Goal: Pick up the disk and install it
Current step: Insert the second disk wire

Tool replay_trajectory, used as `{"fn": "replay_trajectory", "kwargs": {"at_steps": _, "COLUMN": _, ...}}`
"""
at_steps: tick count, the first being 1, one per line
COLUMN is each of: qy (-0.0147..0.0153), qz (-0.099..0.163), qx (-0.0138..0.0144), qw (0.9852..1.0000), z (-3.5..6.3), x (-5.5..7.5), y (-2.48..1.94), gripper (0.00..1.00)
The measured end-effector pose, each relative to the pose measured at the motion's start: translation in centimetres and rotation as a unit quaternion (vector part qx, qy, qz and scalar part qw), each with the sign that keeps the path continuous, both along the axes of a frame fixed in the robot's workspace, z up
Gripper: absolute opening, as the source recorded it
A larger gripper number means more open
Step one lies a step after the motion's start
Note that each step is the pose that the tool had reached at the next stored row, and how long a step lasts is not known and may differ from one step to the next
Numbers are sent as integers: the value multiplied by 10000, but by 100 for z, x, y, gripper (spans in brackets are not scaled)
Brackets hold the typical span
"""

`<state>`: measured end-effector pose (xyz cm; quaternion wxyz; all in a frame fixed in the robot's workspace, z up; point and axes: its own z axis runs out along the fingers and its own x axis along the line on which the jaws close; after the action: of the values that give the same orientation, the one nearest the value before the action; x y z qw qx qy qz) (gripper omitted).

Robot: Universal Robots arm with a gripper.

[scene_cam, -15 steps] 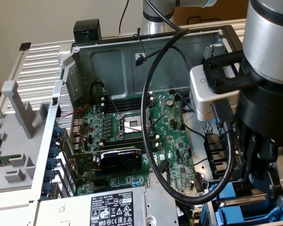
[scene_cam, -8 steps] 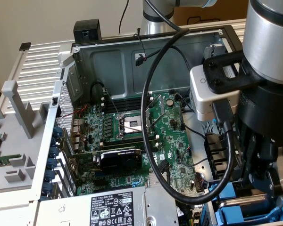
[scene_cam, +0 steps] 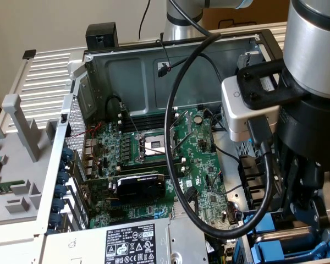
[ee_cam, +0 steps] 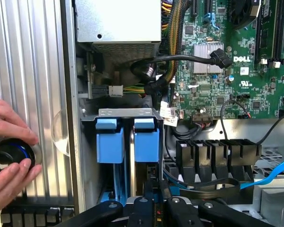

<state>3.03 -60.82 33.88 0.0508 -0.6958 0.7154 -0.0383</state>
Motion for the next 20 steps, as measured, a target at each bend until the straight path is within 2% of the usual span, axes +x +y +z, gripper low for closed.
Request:
{"fn": "replay_trajectory", "kwargs": {"at_steps": 2, "qy": 0, "qz": 0, "qx": 0, "qw": 10000, "z": -1, "x": 0, "y": 0, "gripper": 18}}
{"fn": "replay_trajectory", "kwargs": {"at_steps": 3, "qy": 0, "qz": 0, "qx": 0, "qw": 10000, "z": -1, "x": 0, "y": 0, "gripper": 24}}
{"fn": "replay_trajectory", "kwargs": {"at_steps": 5, "qy": 0, "qz": 0, "qx": -2, "qw": 10000, "z": -1, "x": 0, "y": 0, "gripper": 24}}
{"fn": "replay_trajectory", "kwargs": {"at_steps": 6, "qy": 0, "qz": 0, "qx": -2, "qw": 10000, "z": -1, "x": 0, "y": 0, "gripper": 31}}
{"fn": "replay_trajectory", "kwargs": {"at_steps": 12, "qy": 0, "qz": 0, "qx": -12, "qw": 10000, "z": 4, "x": -1, "y": 7, "gripper": 31}}
{"fn": "replay_trajectory", "kwargs": {"at_steps": 15, "qy": -7, "qz": 0, "qx": -32, "qw": 10000, "z": 63, "x": -2, "y": 12, "gripper": 31}}
{"fn": "replay_trajectory", "kwargs": {"at_steps": 20, "qy": -22, "qz": 0, "qx": -87, "qw": 10000, "z": 173, "x": -4, "y": 20, "gripper": 31}}
